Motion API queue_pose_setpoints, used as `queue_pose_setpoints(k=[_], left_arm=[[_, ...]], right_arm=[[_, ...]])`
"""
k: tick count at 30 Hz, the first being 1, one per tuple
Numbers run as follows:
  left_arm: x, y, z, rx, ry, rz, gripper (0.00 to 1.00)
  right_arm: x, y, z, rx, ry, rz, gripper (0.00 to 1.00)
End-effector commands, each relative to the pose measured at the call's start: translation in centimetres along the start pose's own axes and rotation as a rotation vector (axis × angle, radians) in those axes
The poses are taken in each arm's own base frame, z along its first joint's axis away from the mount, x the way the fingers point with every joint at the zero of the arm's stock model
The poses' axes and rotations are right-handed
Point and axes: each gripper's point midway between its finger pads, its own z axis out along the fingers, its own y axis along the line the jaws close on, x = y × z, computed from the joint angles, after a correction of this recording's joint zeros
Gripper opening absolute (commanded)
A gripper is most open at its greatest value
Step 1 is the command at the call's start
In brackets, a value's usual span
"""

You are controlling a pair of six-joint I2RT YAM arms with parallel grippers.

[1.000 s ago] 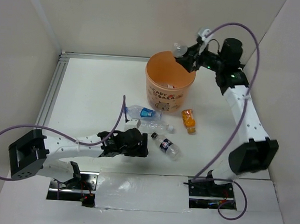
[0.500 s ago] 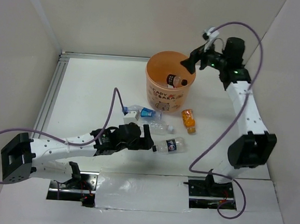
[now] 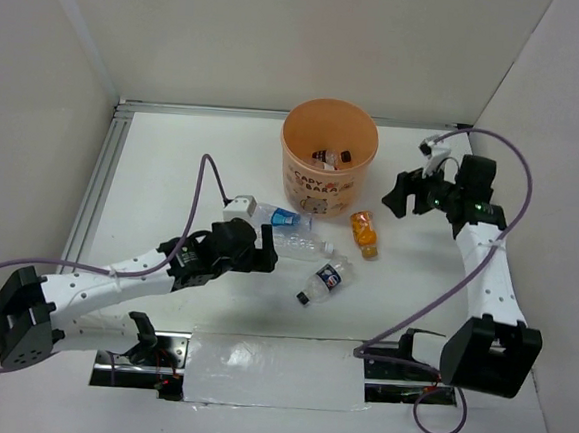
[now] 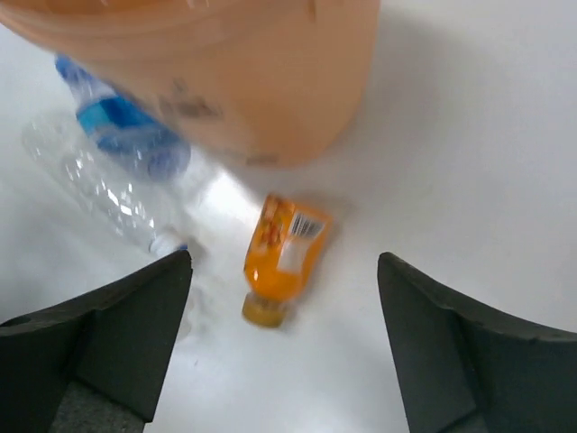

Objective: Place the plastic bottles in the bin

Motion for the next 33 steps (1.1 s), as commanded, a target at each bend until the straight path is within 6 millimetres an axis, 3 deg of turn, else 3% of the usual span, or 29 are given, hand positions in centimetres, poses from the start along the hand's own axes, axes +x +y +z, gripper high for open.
queue_pose_setpoints(k=[1,6,10,15,18,21,22,25,26,27,30,33], left_arm=[[-1.5,-0.7,-1.0,0.047,-0.028,0.019,1.00],[-0.9,-0.4,-1.6,0.057,-0.010,-0.006,1.00],[-0.2,0.1,-2.0,0.061,-0.001,-0.045,1.00],[0.3,0.6,-2.3,0.052,0.009,-0.073,1.00],[0.4,1.0,-2.3,0.036,0.011,-0.069,1.00],[0.0,1.1,-2.3,0.023,-0.004,-0.069,1.00],[-0.3,0.8,-2.5,0.029,-0.010,-0.072,1.00],[-0.6,1.1,-2.3,0.009,-0.020,-0.070,1.00],[-0.8,1.2,-2.3,0.000,-0.029,-0.079,1.00],[-0.8,1.2,-2.3,0.000,-0.029,-0.079,1.00],[-1.9,1.1,-2.0,-0.019,-0.060,-0.120,1.00],[-4.0,2.8,-0.8,-0.081,-0.084,-0.280,1.00]], right_arm=[[5.6,-0.2,1.8,-0.027,0.125,0.088,0.91],[10.2,0.2,5.6,-0.057,0.223,0.110,0.95],[12.2,1.4,8.3,-0.109,0.272,0.109,0.96],[15.1,1.1,11.4,-0.040,0.350,0.128,0.96],[16.8,-0.6,12.3,0.052,0.387,0.162,0.94],[17.9,-0.6,12.6,0.068,0.416,0.170,0.89],[18.4,-0.5,12.5,0.066,0.424,0.174,0.83],[17.9,-0.5,11.5,0.055,0.411,0.195,0.70],[17.8,0.3,11.2,0.018,0.407,0.189,0.59],[17.6,0.5,10.3,0.008,0.411,0.199,0.56],[13.8,1.1,7.8,-0.063,0.312,0.142,0.46],[7.2,1.6,2.3,-0.107,0.143,-0.015,0.43]])
